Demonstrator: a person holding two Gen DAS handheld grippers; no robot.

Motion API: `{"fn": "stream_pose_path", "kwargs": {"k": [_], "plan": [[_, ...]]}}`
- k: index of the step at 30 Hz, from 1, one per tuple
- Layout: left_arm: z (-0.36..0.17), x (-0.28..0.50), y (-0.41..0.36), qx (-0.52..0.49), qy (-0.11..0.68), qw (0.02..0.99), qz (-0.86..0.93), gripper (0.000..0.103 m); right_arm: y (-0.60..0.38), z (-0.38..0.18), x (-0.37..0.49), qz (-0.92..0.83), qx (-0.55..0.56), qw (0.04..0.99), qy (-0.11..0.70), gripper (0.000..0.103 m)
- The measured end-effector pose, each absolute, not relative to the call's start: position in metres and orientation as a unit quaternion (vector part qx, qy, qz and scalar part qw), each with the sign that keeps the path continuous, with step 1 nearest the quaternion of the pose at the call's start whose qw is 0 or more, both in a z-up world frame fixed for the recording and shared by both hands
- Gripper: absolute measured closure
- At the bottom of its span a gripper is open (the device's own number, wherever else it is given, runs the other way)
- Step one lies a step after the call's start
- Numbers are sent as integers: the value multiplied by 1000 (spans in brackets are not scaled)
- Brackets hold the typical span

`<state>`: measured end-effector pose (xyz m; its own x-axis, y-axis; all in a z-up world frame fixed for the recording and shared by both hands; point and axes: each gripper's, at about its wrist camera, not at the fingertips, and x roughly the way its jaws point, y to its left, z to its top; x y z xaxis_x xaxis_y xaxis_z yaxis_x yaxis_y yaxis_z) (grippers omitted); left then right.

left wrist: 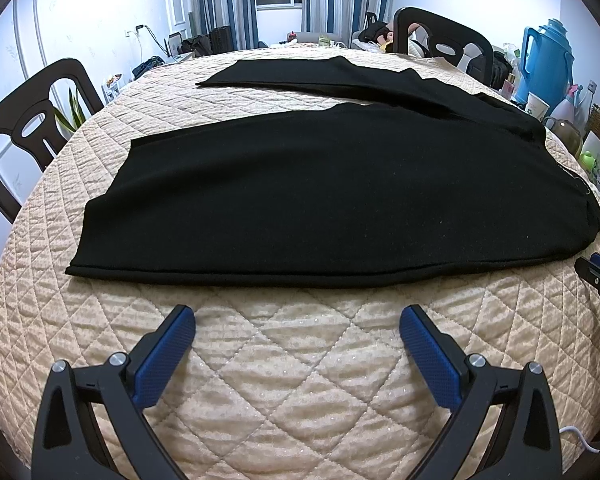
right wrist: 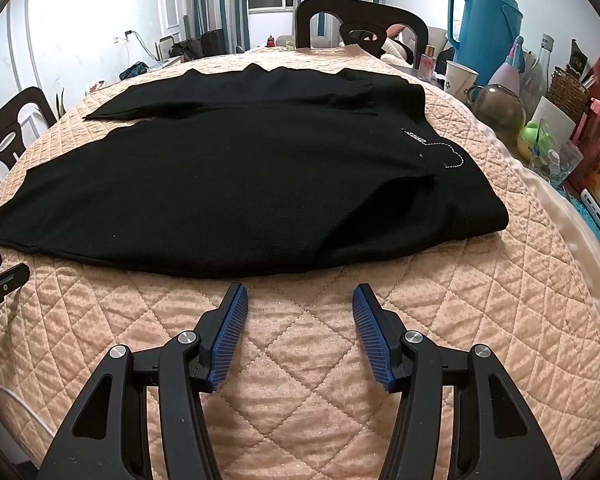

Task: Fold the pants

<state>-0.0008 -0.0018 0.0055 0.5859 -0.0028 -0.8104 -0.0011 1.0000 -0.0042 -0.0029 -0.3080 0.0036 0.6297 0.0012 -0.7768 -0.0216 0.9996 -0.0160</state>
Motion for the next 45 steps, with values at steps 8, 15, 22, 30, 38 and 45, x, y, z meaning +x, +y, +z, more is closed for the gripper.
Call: {"fn": "stream_pose_path", "kwargs": {"k": [8, 15, 22, 30, 38, 45], "plan": [[5, -2, -2, -2, 455, 891, 0, 0, -310, 5, -2, 10, -9, 901, 434, 47], [5, 0, -2, -1, 455, 890, -1, 0, -310, 6, -3, 14, -3, 899, 437, 47], [5, -1, -3, -1, 454, 891, -2, 0, -311, 7, 1, 17, -5, 898, 439, 47], [5, -1, -3, -1, 454, 891, -1, 0, -311, 7, 0, 19, -7, 898, 439, 47], [5, -1, -3, -1, 454, 891, -1, 0, -310, 8, -1, 20, -5, 898, 439, 47], [4, -1, -3, -1, 454, 891, -1, 0, -310, 8, -1, 20, -4, 898, 439, 47]]}}
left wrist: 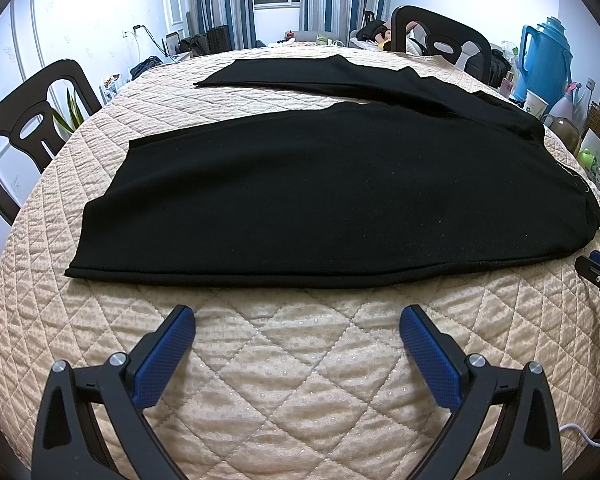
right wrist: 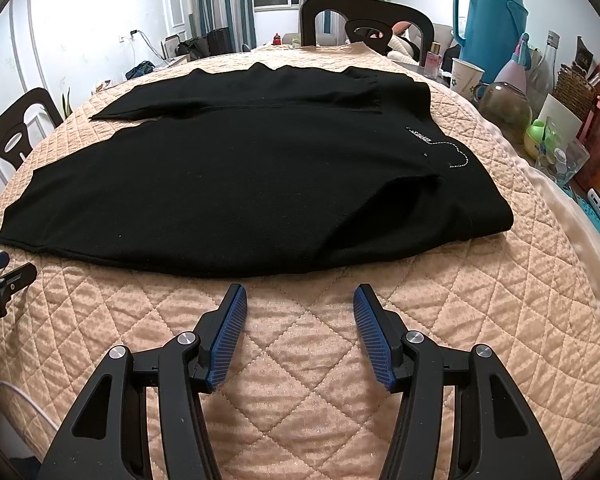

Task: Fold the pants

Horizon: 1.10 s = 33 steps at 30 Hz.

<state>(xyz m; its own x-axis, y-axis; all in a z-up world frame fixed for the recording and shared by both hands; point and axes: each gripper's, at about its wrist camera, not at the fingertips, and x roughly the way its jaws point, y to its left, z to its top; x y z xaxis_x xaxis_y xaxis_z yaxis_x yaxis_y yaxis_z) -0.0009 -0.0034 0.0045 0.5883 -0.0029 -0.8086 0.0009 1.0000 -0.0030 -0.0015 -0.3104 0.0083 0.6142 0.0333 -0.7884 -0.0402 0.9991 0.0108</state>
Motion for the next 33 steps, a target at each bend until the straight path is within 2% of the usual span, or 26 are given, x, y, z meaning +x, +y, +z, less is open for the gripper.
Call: {"fn": "stream_pose_path", "kwargs": {"k": [16, 26, 33], "plan": [[4, -1, -1, 2, 453, 891, -9, 1, -314, 10, 0, 25, 1, 898, 440, 47], [9, 1, 16, -21, 444, 896, -6, 6, -325, 14, 6, 17, 15, 900, 435, 47], [10, 8, 50, -62, 439, 896, 29, 12, -359, 14, 14, 1, 82, 897, 434, 47]]}}
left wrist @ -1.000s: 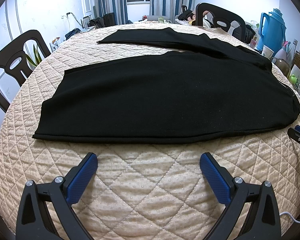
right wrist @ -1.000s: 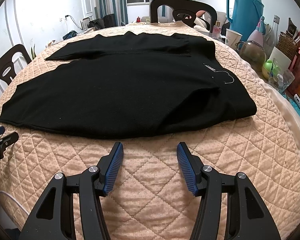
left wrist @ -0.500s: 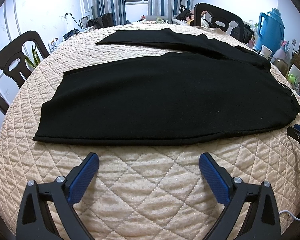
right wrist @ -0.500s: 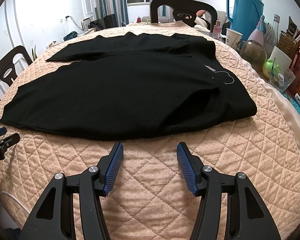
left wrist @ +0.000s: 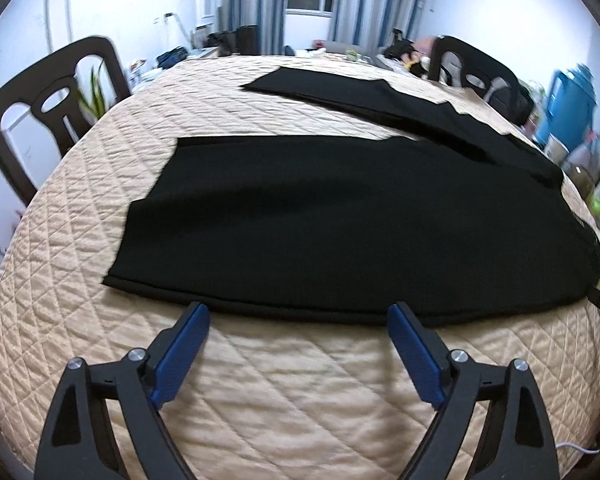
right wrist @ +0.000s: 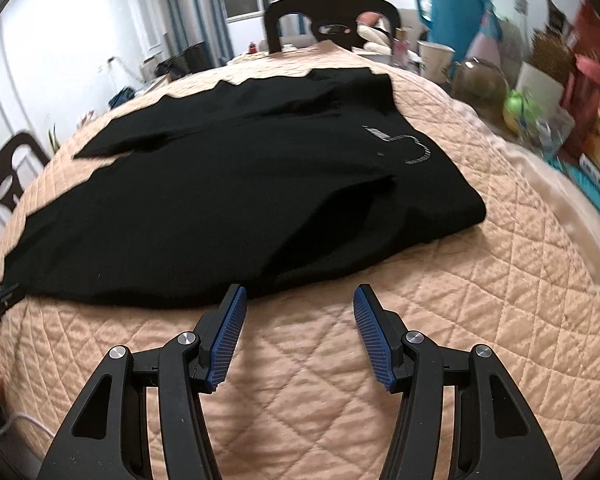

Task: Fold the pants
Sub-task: 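Move both tools to the black pants' leg edge and close on it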

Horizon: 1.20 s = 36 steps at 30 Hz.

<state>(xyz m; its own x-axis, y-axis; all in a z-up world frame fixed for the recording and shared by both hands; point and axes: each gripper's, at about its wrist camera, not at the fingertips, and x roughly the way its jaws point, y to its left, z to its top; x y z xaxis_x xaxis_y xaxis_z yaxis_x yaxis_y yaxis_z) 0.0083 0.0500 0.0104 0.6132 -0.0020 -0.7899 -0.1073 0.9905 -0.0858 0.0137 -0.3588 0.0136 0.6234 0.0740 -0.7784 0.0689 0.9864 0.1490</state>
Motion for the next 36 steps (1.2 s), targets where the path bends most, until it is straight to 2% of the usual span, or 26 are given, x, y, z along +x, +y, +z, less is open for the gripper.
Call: {"fn": "stream_pose_path", "kwargs": {"k": [5, 11, 20, 23, 24, 26, 30, 36], "plan": [[8, 11, 71, -101, 435, 893, 50, 15, -389, 18, 19, -33, 132, 898, 418, 47], [7, 20, 76, -107, 429, 895, 62, 17, -435, 13, 29, -52, 244, 882, 400, 47], [7, 37, 81, -81, 419, 898, 106, 56, -441, 12, 44, -78, 250, 886, 384, 48], [7, 38, 86, -89, 415, 899, 112, 79, -442, 11, 44, -92, 250, 885, 381, 62], [7, 38, 89, -93, 414, 899, 112, 80, -444, 11, 44, -88, 255, 886, 378, 64], [8, 36, 93, -100, 412, 899, 108, 94, -443, 11, 45, -85, 253, 887, 376, 69], [9, 31, 98, -120, 409, 900, 95, 98, -442, 18, 40, -72, 261, 893, 360, 84], [20, 13, 102, -149, 403, 900, 74, 99, -445, 40, 17, -61, 278, 899, 332, 91]]}}
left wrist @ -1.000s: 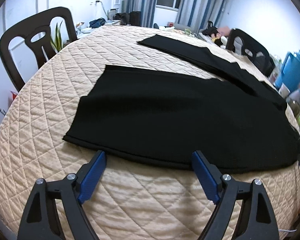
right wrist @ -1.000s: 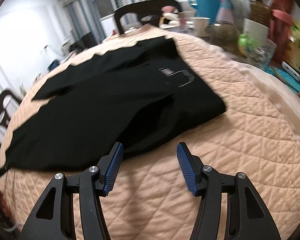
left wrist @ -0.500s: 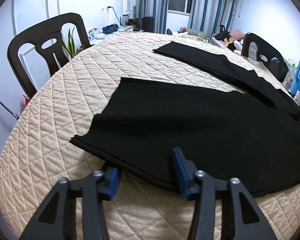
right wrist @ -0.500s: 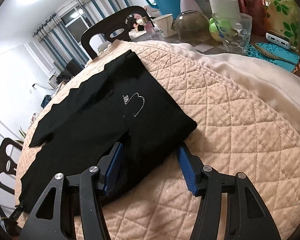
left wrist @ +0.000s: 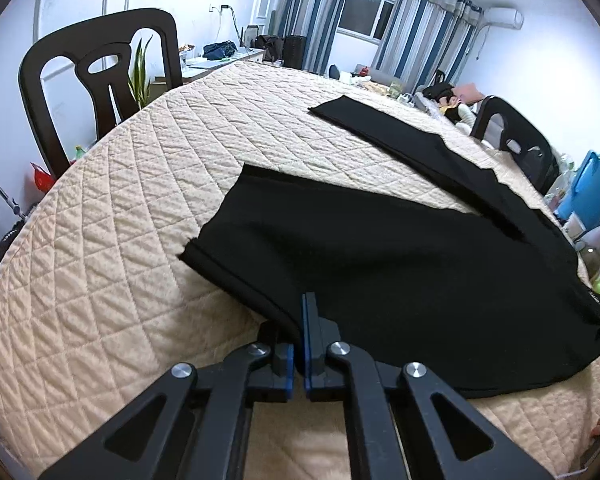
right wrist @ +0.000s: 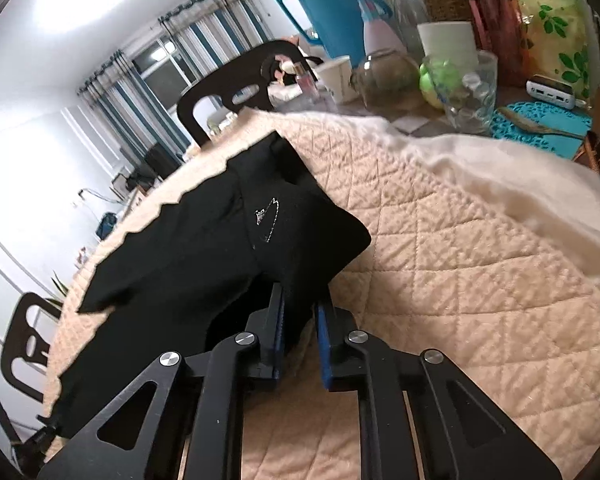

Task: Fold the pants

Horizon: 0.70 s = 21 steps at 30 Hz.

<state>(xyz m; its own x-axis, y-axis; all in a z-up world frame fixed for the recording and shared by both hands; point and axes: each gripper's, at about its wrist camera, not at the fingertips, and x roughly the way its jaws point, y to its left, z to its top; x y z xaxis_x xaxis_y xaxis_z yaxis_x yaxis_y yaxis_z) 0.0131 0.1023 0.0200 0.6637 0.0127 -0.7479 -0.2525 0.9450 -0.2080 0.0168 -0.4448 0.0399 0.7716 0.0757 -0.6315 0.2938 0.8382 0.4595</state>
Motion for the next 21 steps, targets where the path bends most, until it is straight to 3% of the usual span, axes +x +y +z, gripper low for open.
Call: {"fn": "stream_pose_path", "kwargs": {"k": [7, 10, 13, 21], "plan": [[8, 4, 105, -148, 425, 890, 70, 98, -448, 34, -2, -79, 266, 887, 370, 91], [10, 2, 103, -142, 423, 892, 69, 97, -449, 22, 0, -86, 253, 874, 405, 86], [20, -4, 109, -134, 414, 897, 83, 93, -448, 33, -9, -100, 237, 885, 388, 79], [36, -5, 121, -121, 388, 902, 147, 93, -442, 66, -14, -134, 152, 917, 342, 79]]}}
